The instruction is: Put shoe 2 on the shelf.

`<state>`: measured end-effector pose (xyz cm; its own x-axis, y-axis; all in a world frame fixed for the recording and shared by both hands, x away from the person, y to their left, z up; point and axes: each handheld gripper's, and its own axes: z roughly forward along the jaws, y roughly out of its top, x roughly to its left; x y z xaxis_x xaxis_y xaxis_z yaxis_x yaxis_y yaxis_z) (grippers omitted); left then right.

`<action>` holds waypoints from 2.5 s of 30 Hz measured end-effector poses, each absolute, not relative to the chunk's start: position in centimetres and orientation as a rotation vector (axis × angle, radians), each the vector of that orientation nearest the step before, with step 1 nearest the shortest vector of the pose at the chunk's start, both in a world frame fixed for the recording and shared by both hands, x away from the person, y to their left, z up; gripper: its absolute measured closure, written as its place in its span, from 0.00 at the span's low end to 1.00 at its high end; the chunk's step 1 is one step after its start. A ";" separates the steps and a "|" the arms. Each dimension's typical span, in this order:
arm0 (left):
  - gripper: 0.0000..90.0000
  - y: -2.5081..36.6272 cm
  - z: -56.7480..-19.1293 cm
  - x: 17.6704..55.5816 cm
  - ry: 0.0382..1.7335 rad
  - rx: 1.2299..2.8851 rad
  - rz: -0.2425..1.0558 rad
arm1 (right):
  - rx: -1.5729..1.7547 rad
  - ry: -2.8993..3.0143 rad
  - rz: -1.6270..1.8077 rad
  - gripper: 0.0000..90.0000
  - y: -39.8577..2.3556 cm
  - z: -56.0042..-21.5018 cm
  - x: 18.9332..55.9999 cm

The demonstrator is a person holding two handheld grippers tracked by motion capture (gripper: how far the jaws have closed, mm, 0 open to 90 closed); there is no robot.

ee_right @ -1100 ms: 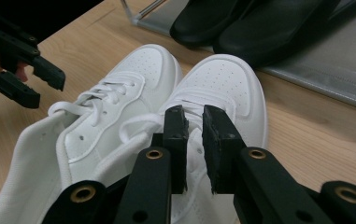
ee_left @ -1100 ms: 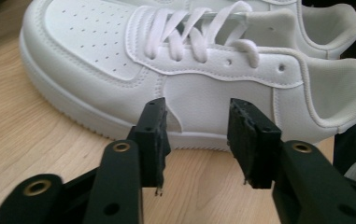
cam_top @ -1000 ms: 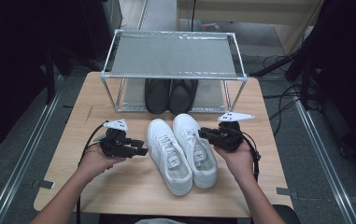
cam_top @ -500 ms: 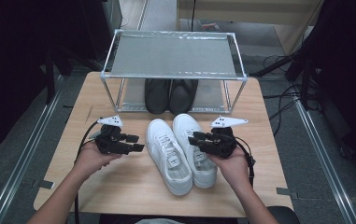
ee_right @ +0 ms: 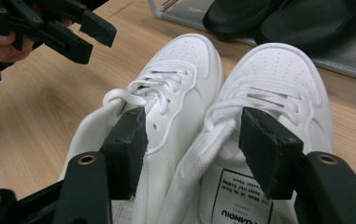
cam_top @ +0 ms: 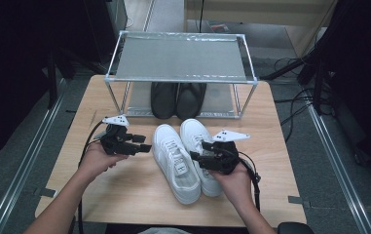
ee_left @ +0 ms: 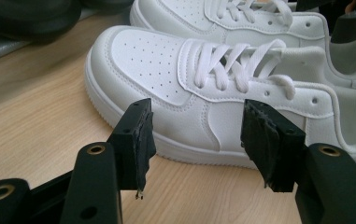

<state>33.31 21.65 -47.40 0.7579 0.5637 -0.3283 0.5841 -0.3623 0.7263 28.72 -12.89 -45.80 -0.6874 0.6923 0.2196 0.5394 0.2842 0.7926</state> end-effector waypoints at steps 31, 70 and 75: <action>0.49 22.5 -46.7 35.1 0.879 1.985 -0.034 | 1.373 2.282 1.224 0.50 -9.7 -47.0 26.7; 0.49 24.7 -46.6 34.2 0.929 1.997 0.059 | 1.188 2.446 1.123 0.87 -12.1 -45.5 27.4; 0.46 25.9 -46.5 33.4 0.944 1.994 0.119 | 1.042 2.528 1.153 0.87 -13.3 -43.9 28.6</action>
<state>33.45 25.89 -46.52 0.7041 0.6587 -0.2652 0.5721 -0.3051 0.7613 28.60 -13.28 -43.87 -0.7403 0.6609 0.1233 0.5262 0.4555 0.7180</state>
